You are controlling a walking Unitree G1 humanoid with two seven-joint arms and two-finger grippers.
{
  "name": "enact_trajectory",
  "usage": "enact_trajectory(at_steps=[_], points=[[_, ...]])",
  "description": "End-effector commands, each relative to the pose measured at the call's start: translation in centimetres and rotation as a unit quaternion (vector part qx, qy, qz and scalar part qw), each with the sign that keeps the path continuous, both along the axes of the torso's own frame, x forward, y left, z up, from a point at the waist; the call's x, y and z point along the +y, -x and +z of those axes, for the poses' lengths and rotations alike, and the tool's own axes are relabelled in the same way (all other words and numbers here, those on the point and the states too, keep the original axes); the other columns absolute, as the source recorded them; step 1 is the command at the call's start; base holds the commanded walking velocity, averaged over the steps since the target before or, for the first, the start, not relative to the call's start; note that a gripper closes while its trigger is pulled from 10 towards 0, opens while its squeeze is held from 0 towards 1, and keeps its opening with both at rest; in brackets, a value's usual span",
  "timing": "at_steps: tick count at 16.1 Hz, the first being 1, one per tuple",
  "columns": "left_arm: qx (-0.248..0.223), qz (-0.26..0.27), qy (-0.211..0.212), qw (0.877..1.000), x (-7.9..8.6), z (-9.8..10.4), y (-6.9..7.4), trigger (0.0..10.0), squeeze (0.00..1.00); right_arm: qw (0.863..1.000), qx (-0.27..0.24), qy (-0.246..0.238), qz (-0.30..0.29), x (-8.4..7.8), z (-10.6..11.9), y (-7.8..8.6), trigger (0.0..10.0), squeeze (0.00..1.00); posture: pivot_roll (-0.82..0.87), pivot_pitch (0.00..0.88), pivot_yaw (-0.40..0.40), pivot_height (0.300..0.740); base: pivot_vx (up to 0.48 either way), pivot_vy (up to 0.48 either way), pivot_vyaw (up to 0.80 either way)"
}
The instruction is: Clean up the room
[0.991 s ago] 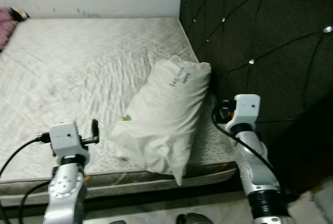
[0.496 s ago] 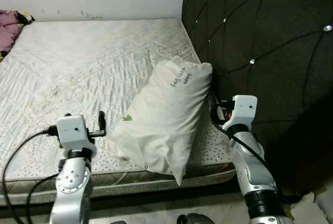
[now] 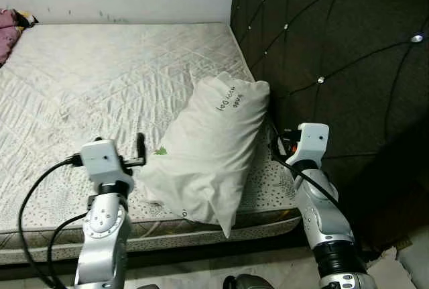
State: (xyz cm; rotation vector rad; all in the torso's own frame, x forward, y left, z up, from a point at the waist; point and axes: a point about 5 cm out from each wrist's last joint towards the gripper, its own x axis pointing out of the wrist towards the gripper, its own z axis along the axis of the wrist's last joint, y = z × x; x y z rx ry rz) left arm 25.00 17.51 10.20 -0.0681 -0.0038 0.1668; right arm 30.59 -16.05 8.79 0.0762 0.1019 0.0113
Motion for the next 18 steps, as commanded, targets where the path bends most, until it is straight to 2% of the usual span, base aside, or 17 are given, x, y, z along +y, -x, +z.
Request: enact_trajectory(at_steps=[1, 8, 13, 15, 18], points=[[-0.001, 0.006, 0.005, 1.000, 0.0, 0.0, 0.1, 10.0, 0.00, 1.000, 0.003, -0.003, 0.004, 0.1, 0.1, -0.2, 10.0, 0.00, 0.04, 0.000, -0.041, 0.740, 0.000, 0.000, 0.00], [-0.003, 0.006, 0.023, 1.000, -0.1, 0.3, 0.0, 10.0, 0.00, 1.000, -0.005, -0.010, 0.015, 0.1, 0.8, -0.3, 10.0, 0.00, 0.04, 0.000, -0.049, 0.740, 0.000, 0.000, 0.00], [-0.007, 0.031, 0.024, 0.999, 0.2, 0.5, 0.0, 10.0, 0.00, 1.000, -0.008, -0.006, 0.024, 0.2, 1.0, -0.4, 10.0, 0.00, 0.04, 0.012, -0.058, 0.740, 0.000, 0.000, 0.00], [-0.014, 0.016, 0.024, 0.999, 0.1, 0.7, 0.2, 10.0, 0.00, 0.999, -0.012, 0.002, 0.036, 0.6, 1.2, -0.4, 10.0, 0.00, 0.04, 0.015, -0.063, 0.740, 0.000, 0.000, 0.00], [-0.016, 0.011, 0.026, 0.999, 0.0, 0.6, 0.3, 10.0, 0.00, 0.999, -0.011, 0.007, 0.042, 0.6, 1.0, -0.4, 10.0, 0.00, 0.04, 0.009, -0.068, 0.740, 0.301, 0.000, 0.00]])
